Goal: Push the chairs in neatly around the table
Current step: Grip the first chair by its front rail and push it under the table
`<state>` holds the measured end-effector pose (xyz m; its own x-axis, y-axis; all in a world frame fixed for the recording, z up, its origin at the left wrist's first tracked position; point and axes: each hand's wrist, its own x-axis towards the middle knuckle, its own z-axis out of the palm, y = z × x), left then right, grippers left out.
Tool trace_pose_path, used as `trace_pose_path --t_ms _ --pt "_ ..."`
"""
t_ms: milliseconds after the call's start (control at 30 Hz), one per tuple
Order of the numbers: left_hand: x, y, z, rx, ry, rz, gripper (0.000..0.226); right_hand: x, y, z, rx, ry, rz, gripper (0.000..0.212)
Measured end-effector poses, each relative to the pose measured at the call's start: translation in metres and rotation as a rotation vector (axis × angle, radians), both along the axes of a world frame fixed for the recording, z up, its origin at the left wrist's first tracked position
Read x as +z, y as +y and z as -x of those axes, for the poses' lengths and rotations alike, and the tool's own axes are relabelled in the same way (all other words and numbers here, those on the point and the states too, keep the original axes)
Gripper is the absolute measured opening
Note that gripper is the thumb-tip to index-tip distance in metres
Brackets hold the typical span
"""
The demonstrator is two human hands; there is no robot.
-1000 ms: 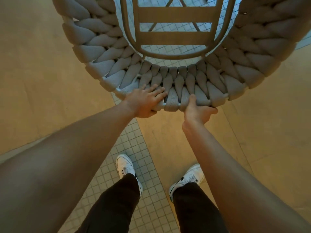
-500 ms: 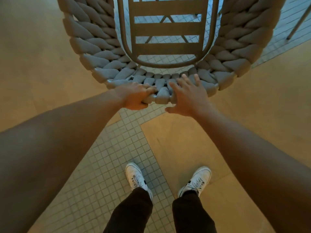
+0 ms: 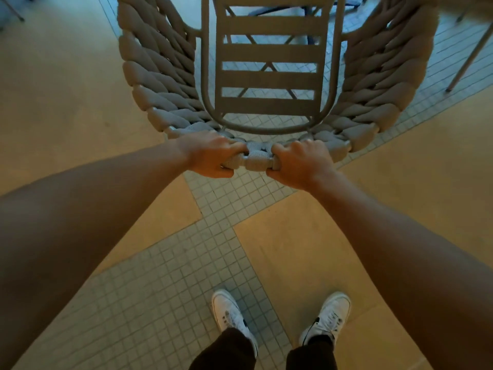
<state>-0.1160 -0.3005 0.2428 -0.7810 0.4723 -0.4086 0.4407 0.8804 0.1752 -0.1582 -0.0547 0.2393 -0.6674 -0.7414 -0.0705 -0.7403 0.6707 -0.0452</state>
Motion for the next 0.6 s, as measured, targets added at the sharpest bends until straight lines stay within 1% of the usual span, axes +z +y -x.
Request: trace_pose_path --t_ms 133,300,433,500,600 --pt "0.013 -0.022 0.017 -0.049 -0.029 0.038 0.062 0.006 -0.023 -0.001 -0.059 -0.001 0.010 0.038" --pt "0.018 -0.034 0.035 -0.107 -0.049 0.041 0.059 0.010 -0.034 0.006 -0.097 0.007 0.015 0.038" --pt "0.026 -0.040 0.063 -0.095 -0.039 0.035 0.054 0.018 -0.041 0.032 -0.120 0.011 0.011 0.040" --pt "0.030 -0.043 0.080 -0.073 -0.063 0.020 0.052 0.022 -0.046 0.047 -0.134 0.014 0.004 0.042" --pt "0.034 -0.048 0.106 -0.078 -0.049 0.008 0.052 0.027 -0.051 0.073 -0.168 -0.034 0.019 0.041"
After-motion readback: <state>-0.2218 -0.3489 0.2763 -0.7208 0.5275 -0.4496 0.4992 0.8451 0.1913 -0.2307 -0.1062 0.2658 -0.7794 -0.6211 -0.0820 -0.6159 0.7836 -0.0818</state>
